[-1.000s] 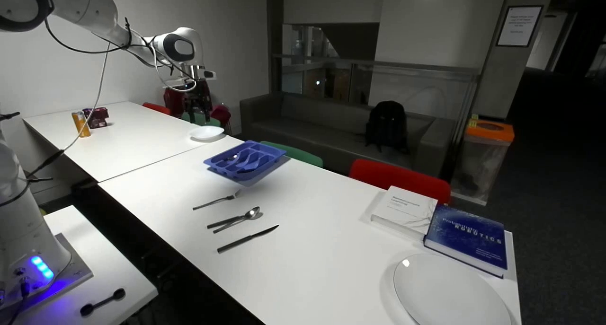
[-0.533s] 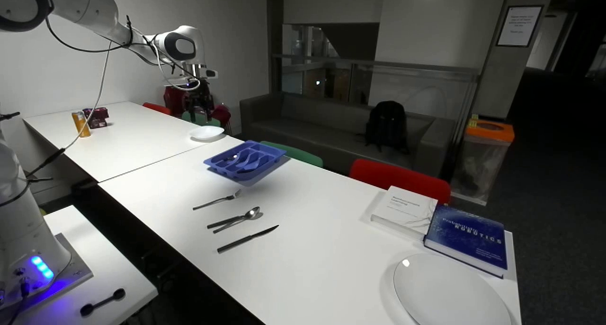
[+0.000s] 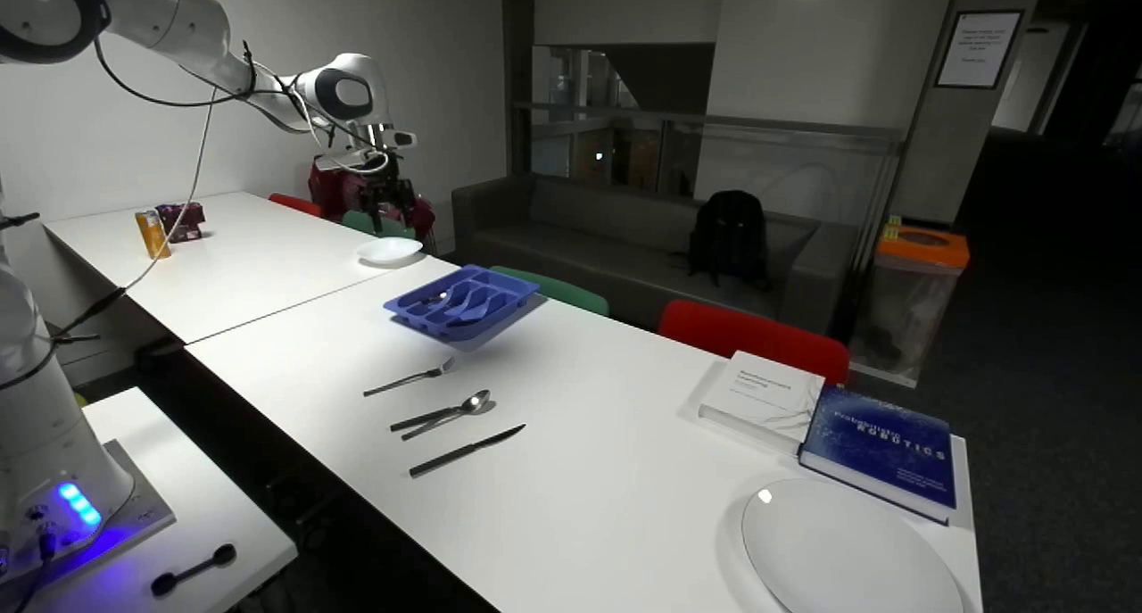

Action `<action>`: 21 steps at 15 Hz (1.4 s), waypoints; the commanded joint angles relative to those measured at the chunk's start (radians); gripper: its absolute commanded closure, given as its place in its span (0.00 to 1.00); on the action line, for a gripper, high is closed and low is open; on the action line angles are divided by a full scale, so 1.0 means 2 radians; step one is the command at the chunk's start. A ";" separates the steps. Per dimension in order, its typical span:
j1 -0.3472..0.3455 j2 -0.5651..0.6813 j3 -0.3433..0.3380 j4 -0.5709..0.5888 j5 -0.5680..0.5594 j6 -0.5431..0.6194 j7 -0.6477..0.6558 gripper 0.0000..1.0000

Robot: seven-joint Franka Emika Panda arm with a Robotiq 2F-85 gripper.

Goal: Remove the fork from the blue rack

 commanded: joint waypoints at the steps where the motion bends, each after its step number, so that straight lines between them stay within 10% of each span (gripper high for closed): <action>1: 0.001 0.031 -0.020 0.019 -0.017 0.059 -0.024 0.00; 21: 0.003 0.216 -0.038 0.131 0.065 0.219 -0.050 0.00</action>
